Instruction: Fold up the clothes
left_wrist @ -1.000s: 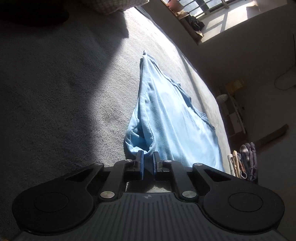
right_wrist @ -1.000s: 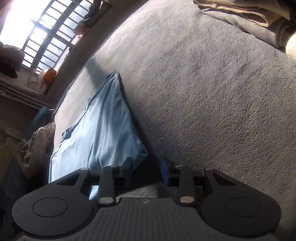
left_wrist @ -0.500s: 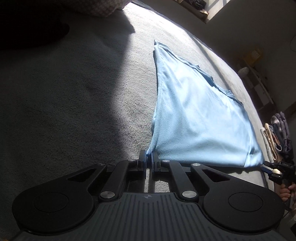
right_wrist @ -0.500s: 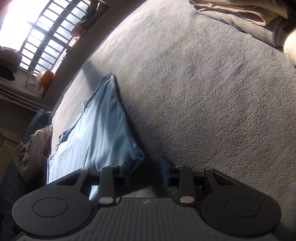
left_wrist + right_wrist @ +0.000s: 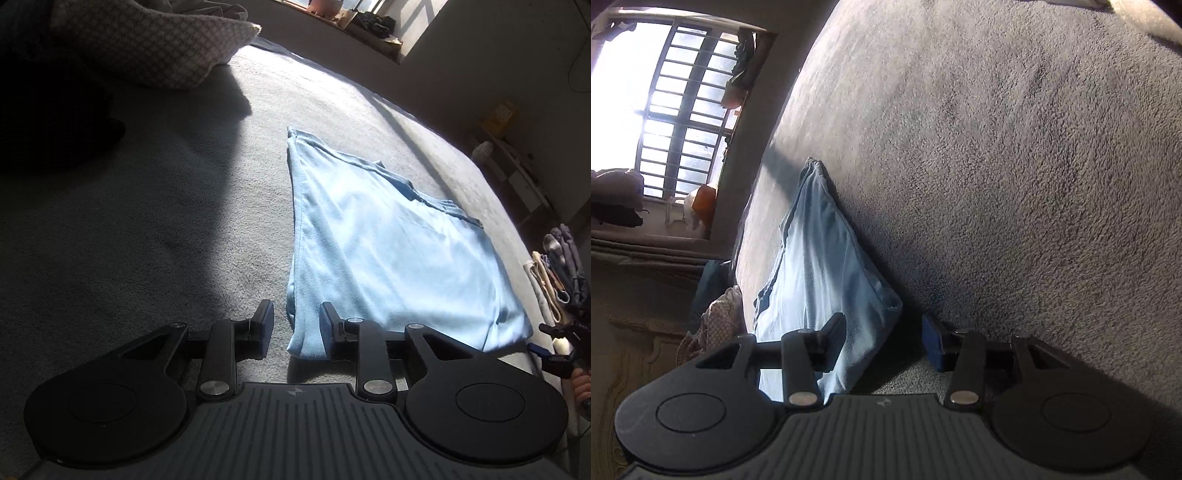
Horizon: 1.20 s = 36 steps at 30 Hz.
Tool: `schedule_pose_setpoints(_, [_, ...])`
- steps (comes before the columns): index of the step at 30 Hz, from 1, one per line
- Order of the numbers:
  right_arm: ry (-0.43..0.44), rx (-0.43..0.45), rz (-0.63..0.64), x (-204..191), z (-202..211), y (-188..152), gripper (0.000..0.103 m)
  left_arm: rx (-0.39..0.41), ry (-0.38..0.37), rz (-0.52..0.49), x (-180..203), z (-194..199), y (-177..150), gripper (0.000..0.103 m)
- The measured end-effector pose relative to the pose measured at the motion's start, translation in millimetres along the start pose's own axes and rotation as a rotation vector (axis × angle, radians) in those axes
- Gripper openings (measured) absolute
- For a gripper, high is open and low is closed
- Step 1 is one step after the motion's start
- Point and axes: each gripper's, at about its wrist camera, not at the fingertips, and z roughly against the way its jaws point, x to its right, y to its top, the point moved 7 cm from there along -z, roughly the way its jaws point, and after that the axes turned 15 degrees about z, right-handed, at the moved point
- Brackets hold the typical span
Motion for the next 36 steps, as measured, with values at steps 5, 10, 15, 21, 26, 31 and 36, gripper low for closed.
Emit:
schedule_pose_setpoints(5, [-0.034,0.012,0.089,-12.1,-12.7,2.4,0.030,-0.012,0.114,-0.080,1.1,-26.3,-16.7,0.026])
schedule_pose_setpoints(10, [-0.092,0.053,0.102,-6.8,-8.9,5.5,0.001,-0.008,0.110,-0.070,-4.3,-24.1,-16.3,0.027])
schedule_pose_setpoints(15, [-0.149,0.077,0.117,5.7,-2.1,5.7,0.001,-0.003,0.101,-0.076,-6.3,-23.0,-17.9,0.027])
schedule_pose_setpoints(21, [-0.111,0.090,0.027,23.7,-4.7,0.7,0.002,0.008,0.091,-0.105,-6.3,-21.7,-19.8,0.027])
schedule_pose_setpoints(26, [-0.054,0.099,-0.058,32.0,4.7,5.9,0.017,0.027,0.073,-0.129,-4.5,-18.1,-20.5,0.027])
schedule_pose_setpoints(31, [-0.105,0.152,0.052,11.2,21.1,18.9,0.034,0.110,0.097,-0.154,-1.5,-0.2,-9.7,0.028])
schedule_pose_setpoints(36, [-0.197,0.171,0.292,-31.5,27.1,29.7,0.034,0.202,0.053,-0.292,33.0,13.0,-0.8,0.029])
